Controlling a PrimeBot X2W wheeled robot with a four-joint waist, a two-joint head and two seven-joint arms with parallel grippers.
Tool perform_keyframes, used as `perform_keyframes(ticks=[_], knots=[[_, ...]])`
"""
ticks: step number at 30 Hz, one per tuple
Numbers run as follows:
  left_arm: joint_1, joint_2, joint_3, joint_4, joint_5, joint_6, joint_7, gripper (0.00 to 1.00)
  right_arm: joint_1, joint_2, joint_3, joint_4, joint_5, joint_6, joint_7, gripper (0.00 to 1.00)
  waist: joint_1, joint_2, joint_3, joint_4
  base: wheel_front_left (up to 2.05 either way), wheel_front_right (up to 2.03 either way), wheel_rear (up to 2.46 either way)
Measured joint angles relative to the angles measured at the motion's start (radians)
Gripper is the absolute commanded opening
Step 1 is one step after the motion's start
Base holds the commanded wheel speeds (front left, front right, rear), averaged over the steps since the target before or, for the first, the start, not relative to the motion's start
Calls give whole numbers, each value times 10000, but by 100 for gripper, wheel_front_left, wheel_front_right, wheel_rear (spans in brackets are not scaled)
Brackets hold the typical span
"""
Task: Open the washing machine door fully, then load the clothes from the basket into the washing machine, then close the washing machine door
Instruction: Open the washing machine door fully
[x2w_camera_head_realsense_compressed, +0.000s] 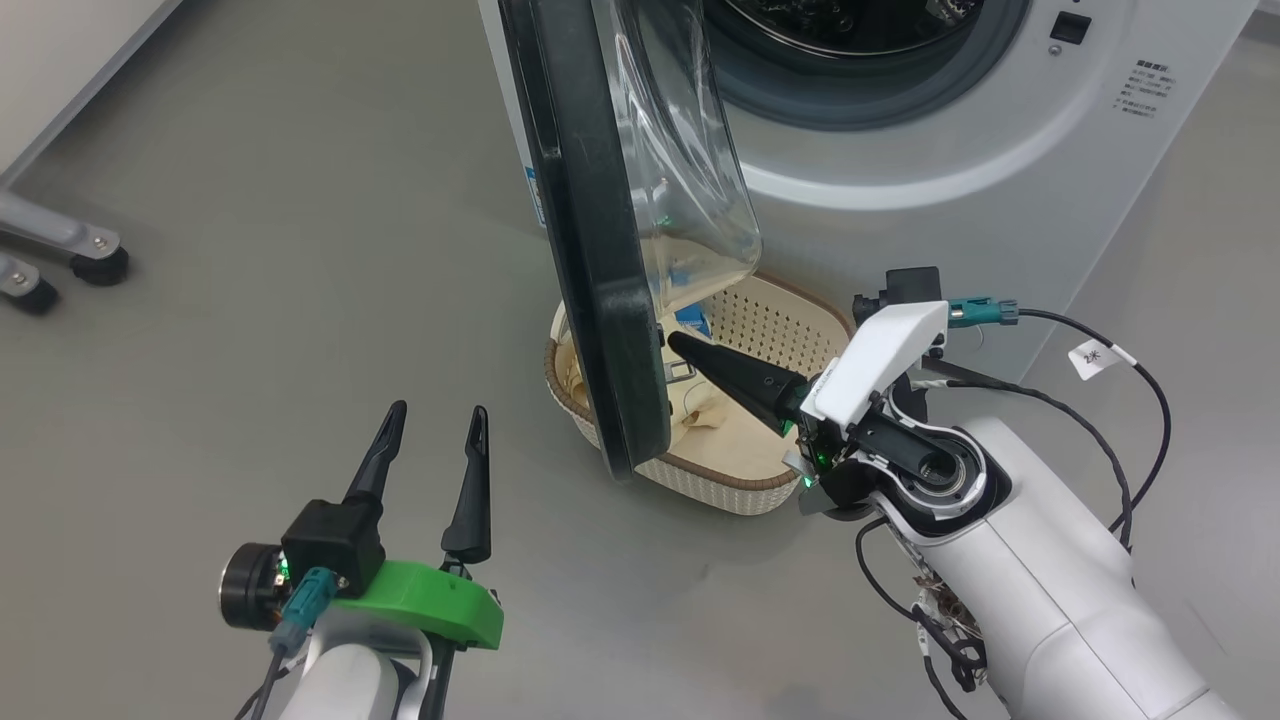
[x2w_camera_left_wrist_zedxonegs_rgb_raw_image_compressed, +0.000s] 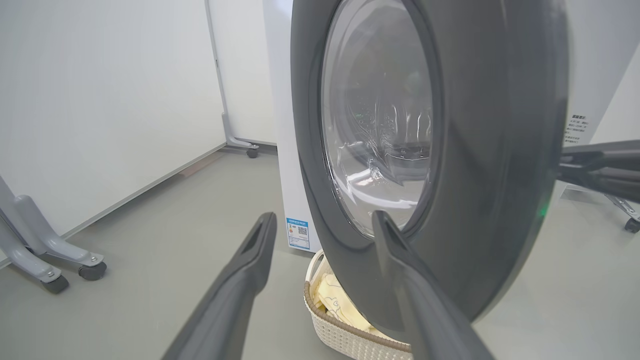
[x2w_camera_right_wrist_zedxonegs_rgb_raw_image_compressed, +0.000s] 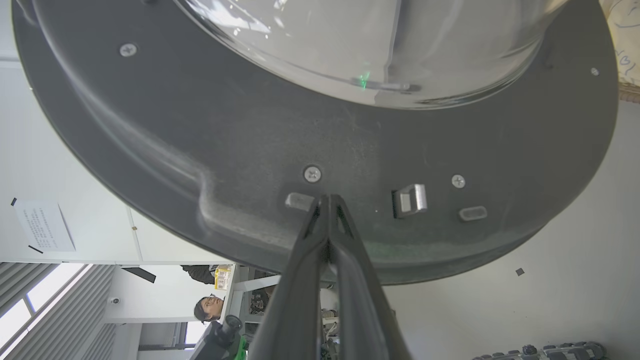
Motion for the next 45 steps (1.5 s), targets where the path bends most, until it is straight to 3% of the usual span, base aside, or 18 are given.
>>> perform_keyframes(ticks=[7, 15, 29, 30, 33, 35, 36, 45], knots=[[91, -6, 291, 111, 81, 0, 0, 100, -2, 12, -545, -2, -117, 10, -945, 0, 0, 0, -182, -127, 0, 0, 0], [207, 33, 861, 107, 167, 0, 0, 100, 157, -121, -1369, -420, -767, 46, -2228, 0, 0, 0, -267, -738, 0, 0, 0], [385, 105, 1404, 117, 433, 0, 0, 100, 1684, -1923, -2180, -1482, -3381, 98, -5097, 0, 0, 0, -498, -2060, 0, 0, 0], [397, 111, 1455, 117, 433, 0, 0, 100, 1862, -2006, -2263, -1521, -3509, 98, -5317, 4, 0, 0, -515, -2148, 0, 0, 0], [429, 144, 1607, 117, 437, 0, 0, 100, 2411, -2261, -2458, -1546, -4042, 98, -6086, 36, 0, 0, -565, -2397, 0, 0, 0], [523, 150, 1639, 123, 529, 0, 0, 100, 2992, -2493, -2660, -1534, -4487, 98, -6773, 72, 0, 0, -618, -2608, 0, 0, 0], [563, 146, 1645, 127, 539, 0, 0, 100, 3179, -2577, -2692, -1513, -4646, 98, -6984, 100, 0, 0, -638, -2668, 0, 0, 0], [648, 146, 1766, 211, 617, -161, 0, 100, 4073, -2861, -2591, -1595, -6470, 84, -7271, 100, 0, 0, -838, -2951, 0, 0, 0]])
